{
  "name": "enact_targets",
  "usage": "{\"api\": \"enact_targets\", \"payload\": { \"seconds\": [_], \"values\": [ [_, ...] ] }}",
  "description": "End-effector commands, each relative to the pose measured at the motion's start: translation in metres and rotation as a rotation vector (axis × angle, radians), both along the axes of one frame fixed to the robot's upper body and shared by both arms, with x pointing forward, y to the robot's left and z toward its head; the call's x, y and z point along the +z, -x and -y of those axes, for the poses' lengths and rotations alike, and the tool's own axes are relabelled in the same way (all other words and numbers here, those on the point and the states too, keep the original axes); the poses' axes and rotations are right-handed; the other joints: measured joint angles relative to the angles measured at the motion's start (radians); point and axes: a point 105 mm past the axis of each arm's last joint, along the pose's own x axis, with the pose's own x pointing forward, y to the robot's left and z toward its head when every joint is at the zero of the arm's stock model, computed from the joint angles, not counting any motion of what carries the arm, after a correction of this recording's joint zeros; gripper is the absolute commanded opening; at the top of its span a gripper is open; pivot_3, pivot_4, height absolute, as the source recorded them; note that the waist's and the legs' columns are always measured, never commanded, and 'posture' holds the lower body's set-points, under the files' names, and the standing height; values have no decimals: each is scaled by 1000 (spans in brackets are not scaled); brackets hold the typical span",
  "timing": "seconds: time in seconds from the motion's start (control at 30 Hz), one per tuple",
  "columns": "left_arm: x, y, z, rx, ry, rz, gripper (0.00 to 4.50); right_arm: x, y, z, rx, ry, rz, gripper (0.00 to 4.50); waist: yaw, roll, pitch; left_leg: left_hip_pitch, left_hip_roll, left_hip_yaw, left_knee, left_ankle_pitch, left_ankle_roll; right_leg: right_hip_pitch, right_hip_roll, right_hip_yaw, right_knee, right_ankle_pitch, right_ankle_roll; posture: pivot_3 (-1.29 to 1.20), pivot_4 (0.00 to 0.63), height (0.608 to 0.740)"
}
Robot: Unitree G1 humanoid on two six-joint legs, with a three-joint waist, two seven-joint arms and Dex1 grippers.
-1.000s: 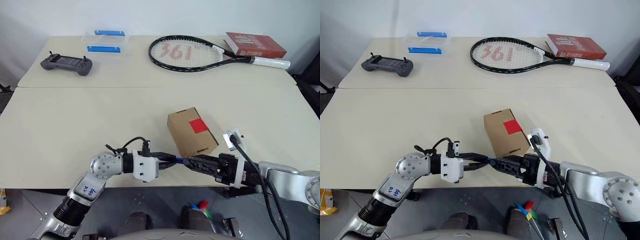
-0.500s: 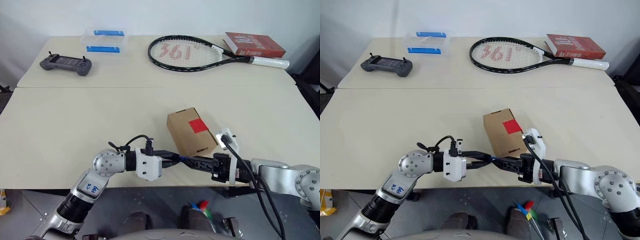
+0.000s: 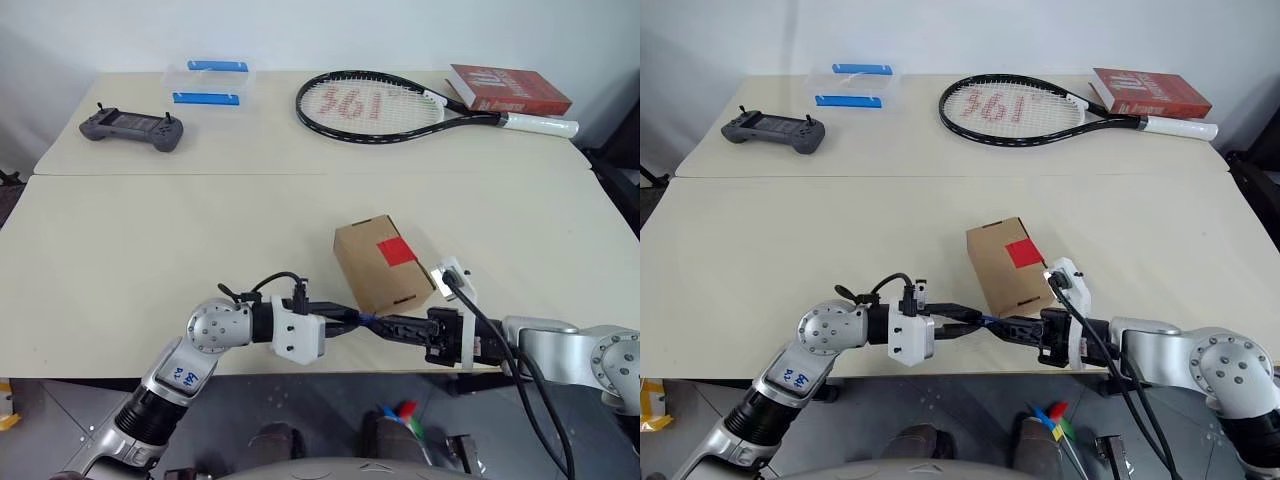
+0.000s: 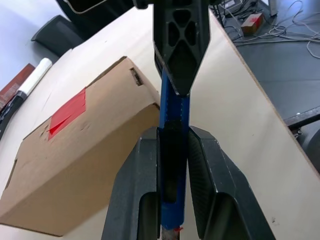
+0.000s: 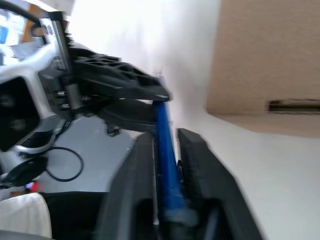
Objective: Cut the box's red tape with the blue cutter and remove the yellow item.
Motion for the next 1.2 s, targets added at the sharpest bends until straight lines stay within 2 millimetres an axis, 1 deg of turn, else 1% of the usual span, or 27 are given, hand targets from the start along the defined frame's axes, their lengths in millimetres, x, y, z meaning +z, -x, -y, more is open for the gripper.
{"api": "enact_targets", "payload": {
  "seconds": [0.03,0.23,0.37,0.43,0.47,0.5,0.57,0.6,0.63,0.67,0.77,0.87,0.93,1.0,1.03,1.07,1.1,1.13,1.2],
  "values": [
    [8,1,2,-9,23,32,412,6,-5,3,-29,-15,25,167,0,0,0,0,0,0,0,0,0,0,0,0,0,0,0,0,150,740],
    [9,1,3,-8,24,32,412,5,-6,3,-37,-23,24,167,0,0,0,0,0,0,0,0,0,0,0,0,0,0,0,0,150,740],
    [11,3,3,-13,38,17,412,9,-6,1,-49,-70,28,167,0,0,0,0,0,0,0,0,0,0,0,0,0,0,0,0,150,740],
    [16,9,4,-44,84,-48,1138,12,-3,1,-30,-84,39,167,0,0,0,0,0,0,0,0,0,0,0,0,0,0,0,0,150,740],
    [19,10,3,-51,101,-66,1360,15,-1,0,-12,-93,44,167,0,0,0,0,0,0,0,0,0,0,0,0,0,0,0,0,150,740],
    [22,11,0,-48,117,-84,1705,18,3,0,14,-103,51,167,0,0,0,0,0,0,0,0,0,0,0,0,0,0,0,0,150,740],
    [26,15,-8,-48,125,-171,2273,26,13,2,66,-115,66,167,0,0,0,0,0,0,1,0,0,0,0,0,0,0,0,0,150,740],
    [27,18,-14,-50,117,-218,2472,30,17,5,88,-117,72,167,-1,0,0,0,0,0,0,0,0,0,0,0,0,0,0,0,150,740],
    [28,20,-25,-41,98,-262,2840,34,22,10,103,-118,80,167,-2,0,0,0,1,0,0,0,0,0,0,0,1,0,0,0,150,740],
    [28,21,-31,-34,84,-289,2873,37,25,14,112,-118,84,167,-2,0,0,0,1,-1,0,0,0,0,0,0,1,0,0,0,150,740],
    [29,15,-61,64,81,-409,2873,48,39,32,138,-113,109,167,1,0,0,0,1,-1,0,0,0,0,1,0,1,0,0,0,150,740],
    [23,3,-91,171,78,-509,2873,59,53,52,128,-96,131,167,7,0,0,1,1,-1,1,0,0,2,1,0,0,0,0,0,150,740],
    [20,-7,-104,234,124,-564,2873,64,60,67,84,-55,148,167,11,0,0,1,0,-1,1,-1,1,3,2,1,-1,0,0,0,150,740],
    [18,-12,-110,260,156,-599,2873,66,63,79,37,-21,169,167,14,0,0,1,0,-1,1,-1,1,3,2,2,-1,0,0,0,150,740],
    [11,-17,-118,292,177,-634,2690,70,61,96,-41,29,227,167,16,0,0,1,1,0,1,-1,1,2,3,3,-1,0,0,0,150,740],
    [6,-20,-124,313,191,-659,2488,73,61,110,-98,66,265,167,21,0,0,1,1,0,1,-1,1,2,3,4,-1,0,0,0,150,740],
    [1,-22,-128,324,199,-672,2404,73,62,124,-155,117,286,167,24,0,0,1,1,0,1,-1,0,2,4,5,-2,0,0,0,150,740],
    [-2,-25,-131,339,209,-678,1987,74,63,136,-203,160,315,167,25,0,0,1,1,0,1,-1,0,2,5,5,-2,0,0,0,150,740],
    [-4,-31,-128,335,215,-666,1393,75,62,159,-303,218,370,167,28,0,0,1,1,1,0,-2,0,2,6,6,-4,0,0,0,150,740]
  ]
}}
